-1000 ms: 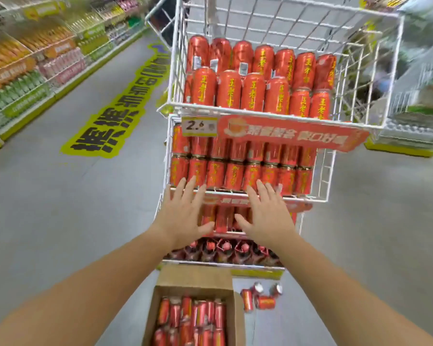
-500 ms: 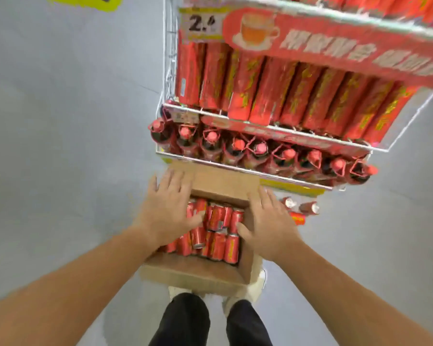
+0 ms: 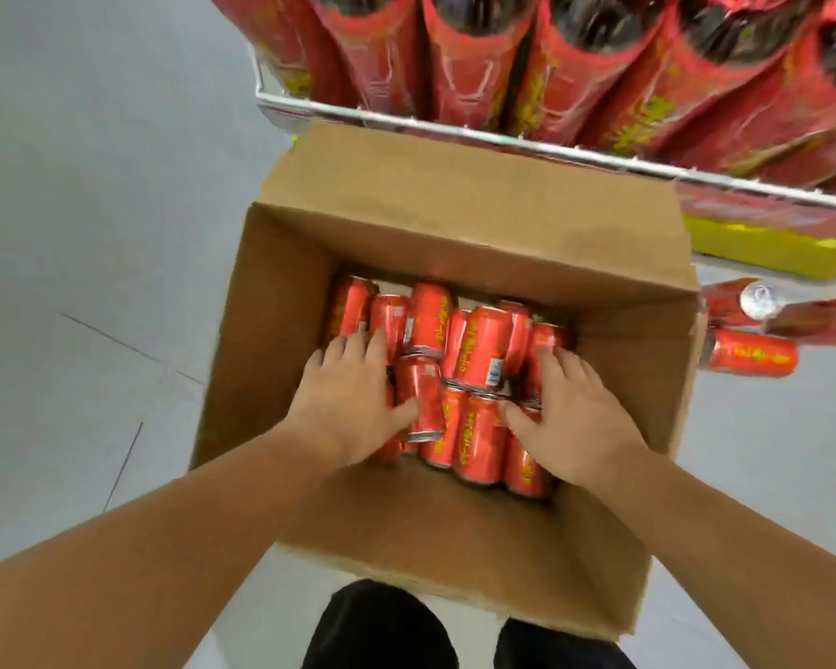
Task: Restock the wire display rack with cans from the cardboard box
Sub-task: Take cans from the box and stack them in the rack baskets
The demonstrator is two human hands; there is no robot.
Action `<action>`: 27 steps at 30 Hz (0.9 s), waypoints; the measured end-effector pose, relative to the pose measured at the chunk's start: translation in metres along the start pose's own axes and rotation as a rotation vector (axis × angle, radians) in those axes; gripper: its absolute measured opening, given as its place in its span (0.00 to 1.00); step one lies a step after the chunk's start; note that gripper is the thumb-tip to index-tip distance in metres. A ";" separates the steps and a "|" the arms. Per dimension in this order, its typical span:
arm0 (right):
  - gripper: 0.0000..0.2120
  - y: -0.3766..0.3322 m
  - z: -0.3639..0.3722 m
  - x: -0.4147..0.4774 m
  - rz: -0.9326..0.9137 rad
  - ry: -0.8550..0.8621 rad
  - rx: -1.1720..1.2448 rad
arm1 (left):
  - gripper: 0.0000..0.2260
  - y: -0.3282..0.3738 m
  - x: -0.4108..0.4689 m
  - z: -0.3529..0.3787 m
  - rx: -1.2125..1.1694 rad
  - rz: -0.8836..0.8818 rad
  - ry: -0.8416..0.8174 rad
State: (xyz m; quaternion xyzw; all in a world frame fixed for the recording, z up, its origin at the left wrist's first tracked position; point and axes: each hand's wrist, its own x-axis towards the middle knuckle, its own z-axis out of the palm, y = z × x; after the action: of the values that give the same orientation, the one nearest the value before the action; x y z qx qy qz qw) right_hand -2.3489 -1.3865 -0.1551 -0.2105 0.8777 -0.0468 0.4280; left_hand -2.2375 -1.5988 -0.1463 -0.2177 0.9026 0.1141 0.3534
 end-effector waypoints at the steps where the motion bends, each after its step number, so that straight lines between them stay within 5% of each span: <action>1: 0.39 0.001 0.008 0.013 0.019 -0.004 0.022 | 0.42 0.001 0.014 0.010 -0.035 -0.023 -0.022; 8: 0.36 -0.011 0.054 0.083 0.191 0.026 0.330 | 0.34 0.015 0.110 0.040 -0.546 -0.214 -0.037; 12: 0.35 -0.017 0.069 0.103 0.331 0.035 0.643 | 0.34 0.028 0.140 0.049 -0.569 -0.265 -0.040; 19: 0.38 -0.016 0.074 0.113 0.334 0.085 0.687 | 0.32 0.029 0.153 0.054 -0.541 -0.296 -0.015; 24: 0.32 -0.010 0.055 0.096 0.318 0.075 0.777 | 0.22 0.021 0.139 0.044 -0.787 -0.323 -0.063; 27: 0.32 -0.008 0.034 0.076 0.296 0.050 0.822 | 0.24 0.016 0.115 0.027 -0.932 -0.330 -0.041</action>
State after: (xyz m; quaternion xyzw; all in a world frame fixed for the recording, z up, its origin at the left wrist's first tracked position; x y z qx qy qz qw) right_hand -2.3611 -1.4211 -0.2298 0.1068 0.8169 -0.3356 0.4568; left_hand -2.3042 -1.6110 -0.2441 -0.4905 0.7020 0.4521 0.2494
